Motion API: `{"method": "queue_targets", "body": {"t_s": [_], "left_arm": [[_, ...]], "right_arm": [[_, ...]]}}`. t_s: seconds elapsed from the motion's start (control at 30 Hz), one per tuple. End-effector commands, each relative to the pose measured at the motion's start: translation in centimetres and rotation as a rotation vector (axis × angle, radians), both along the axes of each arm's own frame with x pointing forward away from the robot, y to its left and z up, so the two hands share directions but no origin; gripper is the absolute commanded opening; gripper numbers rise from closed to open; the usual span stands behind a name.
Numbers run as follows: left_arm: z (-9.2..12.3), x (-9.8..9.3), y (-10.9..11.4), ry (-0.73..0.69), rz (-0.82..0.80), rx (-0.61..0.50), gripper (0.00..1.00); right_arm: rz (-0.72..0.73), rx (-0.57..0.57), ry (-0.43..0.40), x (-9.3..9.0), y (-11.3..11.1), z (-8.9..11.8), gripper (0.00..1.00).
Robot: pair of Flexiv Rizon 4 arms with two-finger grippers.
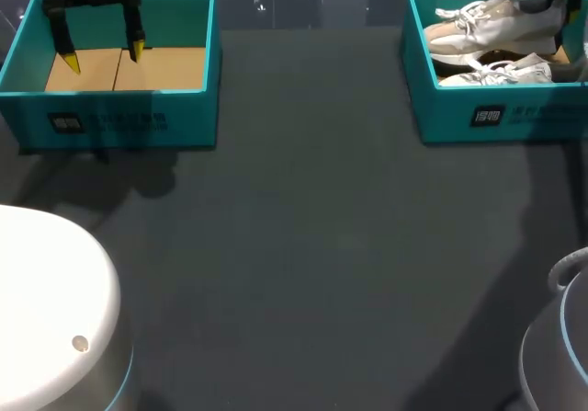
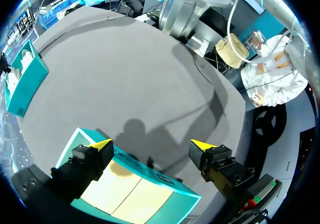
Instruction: Take the shoe out of the shoebox, open the shoe tongue, remove and reinsert the insole, then place the shoe into the shoebox
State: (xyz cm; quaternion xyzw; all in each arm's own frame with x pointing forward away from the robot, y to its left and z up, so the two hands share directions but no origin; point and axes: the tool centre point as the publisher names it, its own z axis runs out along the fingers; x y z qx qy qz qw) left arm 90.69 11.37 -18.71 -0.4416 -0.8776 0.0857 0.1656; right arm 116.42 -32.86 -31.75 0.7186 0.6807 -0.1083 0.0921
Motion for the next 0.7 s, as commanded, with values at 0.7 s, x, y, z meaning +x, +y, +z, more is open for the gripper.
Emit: {"method": "queue_targets", "body": {"t_s": [0.7], "left_arm": [[0.1,-0.1,0.1,-0.002,-0.001,0.001,1.0]], "right_arm": [[0.037,0.06,-0.004,-0.2,-0.6,-4.0,0.0]]}}
